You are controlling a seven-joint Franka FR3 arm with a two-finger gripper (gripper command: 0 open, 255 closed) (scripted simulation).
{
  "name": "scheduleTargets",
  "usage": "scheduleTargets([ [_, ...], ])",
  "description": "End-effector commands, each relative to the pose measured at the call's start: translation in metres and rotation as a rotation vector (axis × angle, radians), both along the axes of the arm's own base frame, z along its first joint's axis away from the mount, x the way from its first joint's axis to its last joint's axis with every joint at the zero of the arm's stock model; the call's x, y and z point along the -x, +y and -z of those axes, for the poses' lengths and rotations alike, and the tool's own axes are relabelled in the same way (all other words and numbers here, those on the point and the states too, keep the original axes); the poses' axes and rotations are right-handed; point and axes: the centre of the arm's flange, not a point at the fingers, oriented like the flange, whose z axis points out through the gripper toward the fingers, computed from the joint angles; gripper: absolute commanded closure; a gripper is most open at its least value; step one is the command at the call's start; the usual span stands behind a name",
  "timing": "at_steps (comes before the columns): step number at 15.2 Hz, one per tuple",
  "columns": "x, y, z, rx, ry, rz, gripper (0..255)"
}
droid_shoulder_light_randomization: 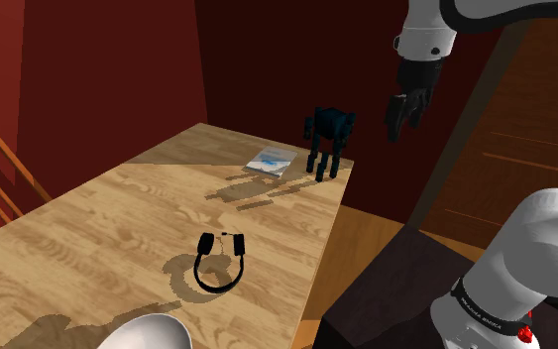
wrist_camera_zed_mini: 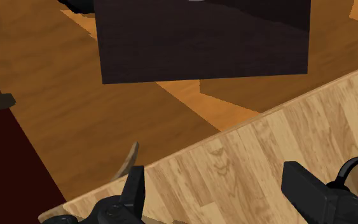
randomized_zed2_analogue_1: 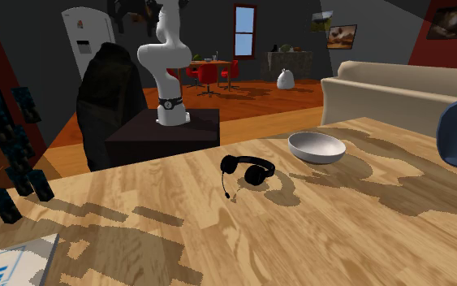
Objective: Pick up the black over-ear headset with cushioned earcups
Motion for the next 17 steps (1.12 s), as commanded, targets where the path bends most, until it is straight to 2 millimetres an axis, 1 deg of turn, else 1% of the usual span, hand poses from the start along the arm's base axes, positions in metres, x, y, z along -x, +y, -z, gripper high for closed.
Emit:
scheduleTargets([
  [1, 0.000, 0.000, 0.000, 0.000, 0.000, 0.000, 0],
  [9, -0.034, 0.067, 0.069, -0.023, -0.014, 0.111, 0],
  [17, -0.076, 0.131, 0.136, -0.045, -0.028, 0.223, 0],
])
